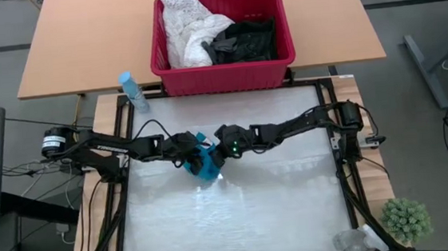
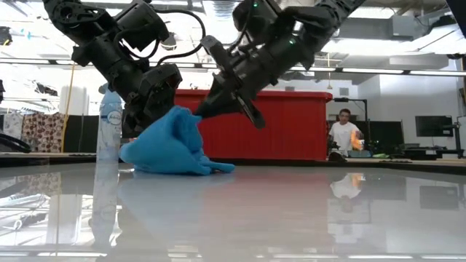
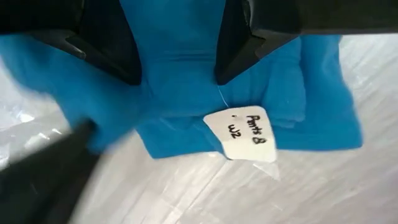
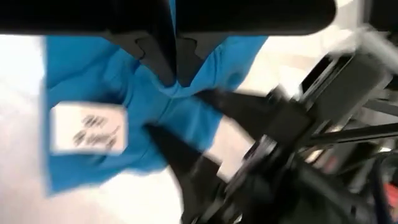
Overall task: Fold laundry
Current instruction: Fold the blue shorts
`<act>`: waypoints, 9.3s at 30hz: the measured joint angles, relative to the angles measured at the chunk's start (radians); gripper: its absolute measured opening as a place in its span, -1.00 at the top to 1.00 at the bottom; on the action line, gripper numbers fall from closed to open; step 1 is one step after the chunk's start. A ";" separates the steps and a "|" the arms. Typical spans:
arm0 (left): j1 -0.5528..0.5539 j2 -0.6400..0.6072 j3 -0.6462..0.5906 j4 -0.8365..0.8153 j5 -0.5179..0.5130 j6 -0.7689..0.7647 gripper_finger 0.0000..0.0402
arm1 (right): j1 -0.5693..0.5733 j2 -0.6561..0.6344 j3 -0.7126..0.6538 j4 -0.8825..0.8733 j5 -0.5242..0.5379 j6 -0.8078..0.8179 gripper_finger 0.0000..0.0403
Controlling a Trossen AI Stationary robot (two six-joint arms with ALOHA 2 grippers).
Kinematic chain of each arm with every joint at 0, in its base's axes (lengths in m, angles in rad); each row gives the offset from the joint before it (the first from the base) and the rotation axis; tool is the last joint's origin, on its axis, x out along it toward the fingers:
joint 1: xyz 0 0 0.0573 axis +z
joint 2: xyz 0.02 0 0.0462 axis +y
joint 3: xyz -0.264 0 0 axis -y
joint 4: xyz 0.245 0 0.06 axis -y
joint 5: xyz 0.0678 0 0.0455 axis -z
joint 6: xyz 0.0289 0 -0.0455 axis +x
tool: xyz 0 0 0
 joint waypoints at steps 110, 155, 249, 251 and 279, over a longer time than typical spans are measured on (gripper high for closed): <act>-0.164 -0.254 0.132 -0.465 0.276 0.886 0.18 | -0.119 0.002 0.046 -0.137 -0.420 -0.619 0.04; -0.515 -0.192 0.144 -0.323 0.145 0.066 0.81 | -0.007 0.062 0.046 -0.285 -0.155 -0.479 0.04; -0.769 0.074 0.245 -0.882 -0.264 -0.891 1.00 | -0.096 0.378 0.410 -0.581 -0.275 -1.028 0.35; -0.810 0.074 0.245 -0.905 -0.265 -0.968 1.00 | -0.083 0.379 0.409 -0.611 -0.274 -1.045 0.35; -0.861 0.208 0.243 -0.584 -0.619 -1.041 1.00 | -0.048 0.375 0.406 -0.720 -0.288 -1.041 0.35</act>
